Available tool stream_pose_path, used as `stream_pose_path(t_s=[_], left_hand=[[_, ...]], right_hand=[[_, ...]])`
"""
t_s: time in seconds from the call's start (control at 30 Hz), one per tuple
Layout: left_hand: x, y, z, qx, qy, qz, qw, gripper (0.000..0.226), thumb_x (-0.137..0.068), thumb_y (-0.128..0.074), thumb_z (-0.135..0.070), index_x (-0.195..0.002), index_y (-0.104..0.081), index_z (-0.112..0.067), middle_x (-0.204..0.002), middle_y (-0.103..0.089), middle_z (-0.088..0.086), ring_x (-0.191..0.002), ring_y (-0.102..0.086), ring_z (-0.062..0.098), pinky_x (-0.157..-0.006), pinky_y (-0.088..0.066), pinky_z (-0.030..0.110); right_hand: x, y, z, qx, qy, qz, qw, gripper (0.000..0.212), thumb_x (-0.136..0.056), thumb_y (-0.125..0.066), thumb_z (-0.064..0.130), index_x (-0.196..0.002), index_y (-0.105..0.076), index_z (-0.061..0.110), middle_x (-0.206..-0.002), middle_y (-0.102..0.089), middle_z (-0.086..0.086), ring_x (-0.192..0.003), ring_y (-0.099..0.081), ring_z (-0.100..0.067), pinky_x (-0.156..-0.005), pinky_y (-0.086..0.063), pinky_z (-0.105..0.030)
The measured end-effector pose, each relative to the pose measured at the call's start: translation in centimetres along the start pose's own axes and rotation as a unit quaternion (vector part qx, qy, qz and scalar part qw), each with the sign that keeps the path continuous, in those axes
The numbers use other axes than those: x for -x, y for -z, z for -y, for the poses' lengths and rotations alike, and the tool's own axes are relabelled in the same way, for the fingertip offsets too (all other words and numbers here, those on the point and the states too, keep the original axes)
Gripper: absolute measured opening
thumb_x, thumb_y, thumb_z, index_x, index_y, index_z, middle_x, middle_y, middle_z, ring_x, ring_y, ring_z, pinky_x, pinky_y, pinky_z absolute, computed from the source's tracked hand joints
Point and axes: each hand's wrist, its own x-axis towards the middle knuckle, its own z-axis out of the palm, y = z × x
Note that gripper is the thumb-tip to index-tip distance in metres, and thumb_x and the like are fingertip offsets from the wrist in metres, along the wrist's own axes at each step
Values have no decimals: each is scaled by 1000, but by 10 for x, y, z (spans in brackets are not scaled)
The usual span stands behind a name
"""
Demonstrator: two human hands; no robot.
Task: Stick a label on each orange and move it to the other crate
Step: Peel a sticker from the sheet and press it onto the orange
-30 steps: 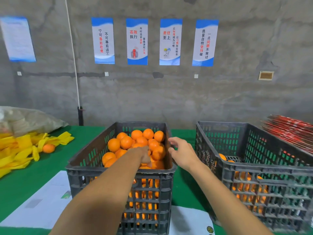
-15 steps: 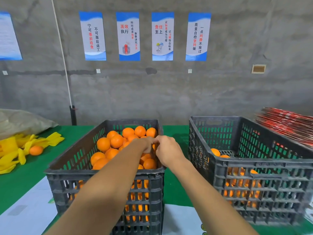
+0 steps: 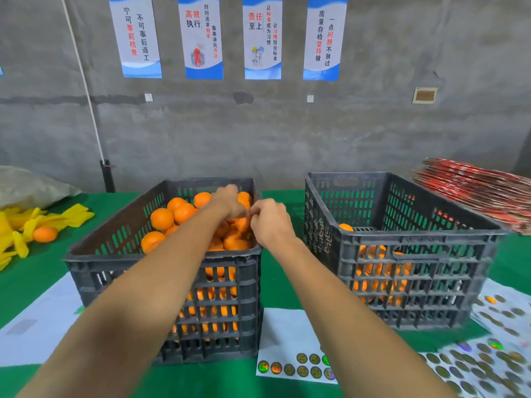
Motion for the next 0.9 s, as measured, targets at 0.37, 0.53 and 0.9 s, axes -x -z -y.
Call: stream_pose_path(t_s=[0.37, 0.53, 0.9], left_hand=[[100, -9, -45, 243, -83, -138, 957, 73, -69, -88, -54, -128, -66, -17, -127, -63, 11, -120, -58, 26, -97, -49, 36], [125, -15, -40, 192, -157, -93, 964, 78, -75, -87, -51, -140, -57, -19, -131, -47, 14, -120, -51, 33, -105, -45, 43], [142, -22, -46, 35, -239, -50, 969, 81, -81, -84, -46, -149, -47, -20, -133, -40, 6, -130, -38, 27, -105, -43, 52]], right_hand=[[56, -7, -54, -153, 5, -38, 987, 22, -101, -55, 17, -113, -72, 13, -113, -74, -10, -106, -65, -30, -93, -52, -41], [111, -48, -124, -61, -20, 171, 983, 19, -99, -61, 17, -101, -78, 9, -104, -76, -3, -96, -69, -18, -89, -53, -32], [171, -90, -163, -63, -3, 237, 970, 29, -77, -87, 41, -100, -81, 25, -111, -59, 5, -99, -61, -16, -95, -51, -40]])
